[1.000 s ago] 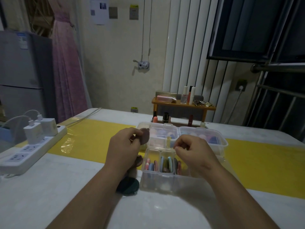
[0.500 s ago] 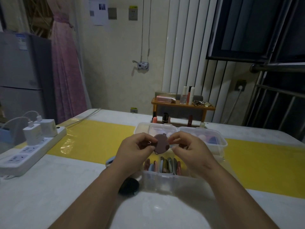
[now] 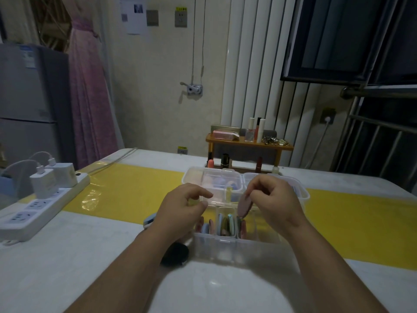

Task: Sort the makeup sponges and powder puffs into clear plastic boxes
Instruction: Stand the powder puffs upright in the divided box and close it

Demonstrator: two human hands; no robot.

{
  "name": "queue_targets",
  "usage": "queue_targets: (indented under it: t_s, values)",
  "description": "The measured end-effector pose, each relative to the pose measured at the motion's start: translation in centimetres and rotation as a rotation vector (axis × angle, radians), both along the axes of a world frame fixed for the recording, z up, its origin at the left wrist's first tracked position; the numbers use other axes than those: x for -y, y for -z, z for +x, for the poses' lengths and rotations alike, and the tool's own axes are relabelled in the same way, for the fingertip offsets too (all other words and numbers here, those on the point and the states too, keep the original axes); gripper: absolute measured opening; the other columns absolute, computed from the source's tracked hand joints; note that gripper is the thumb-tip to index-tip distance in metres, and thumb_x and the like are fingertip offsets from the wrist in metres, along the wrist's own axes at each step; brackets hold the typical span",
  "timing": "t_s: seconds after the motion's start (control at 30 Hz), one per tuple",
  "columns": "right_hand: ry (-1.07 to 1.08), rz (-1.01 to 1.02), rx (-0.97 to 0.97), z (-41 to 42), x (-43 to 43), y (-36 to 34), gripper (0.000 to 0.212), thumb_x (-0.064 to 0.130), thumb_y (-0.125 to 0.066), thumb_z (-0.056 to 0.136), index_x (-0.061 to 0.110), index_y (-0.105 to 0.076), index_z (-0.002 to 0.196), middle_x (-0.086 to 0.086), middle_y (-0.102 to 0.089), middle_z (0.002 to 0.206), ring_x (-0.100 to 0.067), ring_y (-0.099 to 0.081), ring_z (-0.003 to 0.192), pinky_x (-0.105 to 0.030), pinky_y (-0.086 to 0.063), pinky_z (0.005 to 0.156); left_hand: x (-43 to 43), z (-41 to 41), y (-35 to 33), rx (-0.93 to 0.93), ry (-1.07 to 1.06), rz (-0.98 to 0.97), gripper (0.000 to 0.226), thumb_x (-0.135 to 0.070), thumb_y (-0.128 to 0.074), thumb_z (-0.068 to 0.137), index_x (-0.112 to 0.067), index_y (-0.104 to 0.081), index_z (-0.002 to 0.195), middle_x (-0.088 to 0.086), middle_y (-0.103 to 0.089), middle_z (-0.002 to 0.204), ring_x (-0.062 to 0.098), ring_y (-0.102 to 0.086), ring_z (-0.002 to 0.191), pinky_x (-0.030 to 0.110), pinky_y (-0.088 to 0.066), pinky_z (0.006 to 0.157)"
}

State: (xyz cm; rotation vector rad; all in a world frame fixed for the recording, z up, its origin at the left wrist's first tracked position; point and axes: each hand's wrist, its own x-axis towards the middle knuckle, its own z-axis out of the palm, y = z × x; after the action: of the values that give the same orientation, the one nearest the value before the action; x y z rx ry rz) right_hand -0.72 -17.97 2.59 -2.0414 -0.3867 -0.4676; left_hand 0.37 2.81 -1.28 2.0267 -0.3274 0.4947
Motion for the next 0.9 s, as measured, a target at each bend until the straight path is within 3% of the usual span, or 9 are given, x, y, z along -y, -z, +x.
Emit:
queue_targets:
  t_s: [0.07,0.2,0.33,0.43,0.53,0.63,0.77,0.9]
  values:
    - [-0.002,-0.023,-0.017,0.17,0.22,0.19,0.021,0.036,-0.049,0.064,0.019,-0.062,0.065,-0.012,-0.065,0.064,-0.035,-0.065,0.067,-0.055,-0.057,0.064,0.03,-0.10,-0.07,-0.028,0.003,0.006,0.023,-0.005,-0.067,0.089,-0.027,-0.071,0.090,0.003,-0.063,0.099,-0.005,-0.061,0.073,0.006,-0.044,0.060]
    - [0.016,-0.104,-0.046,0.23,0.39,0.28,0.026,0.040,-0.046,0.062,0.018,-0.060,0.063,-0.010,-0.063,0.059,-0.033,-0.065,0.062,-0.054,-0.057,0.063,0.07,-0.04,0.03,-0.044,0.001,0.001,0.025,-0.005,-0.066,0.090,-0.029,-0.070,0.085,0.001,-0.063,0.096,-0.004,-0.061,0.071,0.008,-0.046,0.057]
    - [0.031,-0.187,-0.088,-0.09,0.08,0.21,0.015,0.025,-0.053,0.076,0.019,-0.059,0.063,-0.007,-0.062,0.059,-0.027,-0.064,0.064,-0.050,-0.059,0.069,0.05,0.30,0.43,-0.071,0.007,-0.065,0.033,-0.005,-0.067,0.089,-0.036,-0.070,0.078,-0.003,-0.060,0.089,0.009,-0.059,0.076,0.027,-0.060,0.061]
    - [0.075,-0.265,-0.101,0.08,0.08,0.36,0.023,0.011,-0.058,0.084,0.020,-0.058,0.063,-0.004,-0.059,0.063,-0.021,-0.060,0.065,-0.039,-0.055,0.062,0.03,0.32,0.48,-0.062,-0.001,-0.032,0.036,-0.003,-0.067,0.088,-0.037,-0.069,0.076,-0.007,-0.060,0.087,0.007,-0.058,0.077,0.018,-0.054,0.059]
    - [0.075,-0.331,-0.144,0.05,0.01,0.35,0.023,0.012,-0.060,0.084,0.021,-0.058,0.063,-0.001,-0.058,0.065,-0.016,-0.056,0.064,-0.029,-0.046,0.058,0.00,0.30,0.35,-0.078,0.004,-0.023,0.036,-0.003,-0.067,0.088,-0.037,-0.069,0.076,-0.006,-0.060,0.089,-0.002,-0.058,0.072,0.020,-0.055,0.058]
    - [0.055,-0.373,-0.205,0.09,-0.01,0.36,0.021,0.014,-0.060,0.085,0.021,-0.060,0.065,0.000,-0.059,0.066,-0.015,-0.057,0.066,-0.028,-0.048,0.060,0.02,0.16,0.20,-0.083,0.001,0.002,0.036,-0.001,-0.066,0.088,-0.035,-0.068,0.077,-0.003,-0.062,0.092,-0.006,-0.059,0.070,0.014,-0.051,0.056]
    - [0.057,-0.394,-0.235,0.06,-0.04,0.35,0.018,0.015,-0.060,0.084,0.021,-0.062,0.068,0.000,-0.060,0.067,-0.015,-0.059,0.068,-0.031,-0.053,0.065,-0.07,0.22,0.18,-0.065,-0.013,0.067,0.042,0.001,-0.064,0.087,-0.040,-0.065,0.078,-0.006,-0.065,0.095,0.004,-0.059,0.082,0.006,-0.044,0.062]
    - [0.055,-0.405,-0.251,-0.07,-0.09,0.23,0.019,0.015,-0.061,0.084,0.022,-0.061,0.066,0.001,-0.059,0.067,-0.013,-0.058,0.066,-0.027,-0.049,0.062,-0.27,0.62,0.44,-0.057,-0.017,0.105,0.051,0.003,-0.061,0.086,-0.047,-0.063,0.078,-0.009,-0.066,0.095,0.005,-0.058,0.089,0.012,-0.042,0.071]
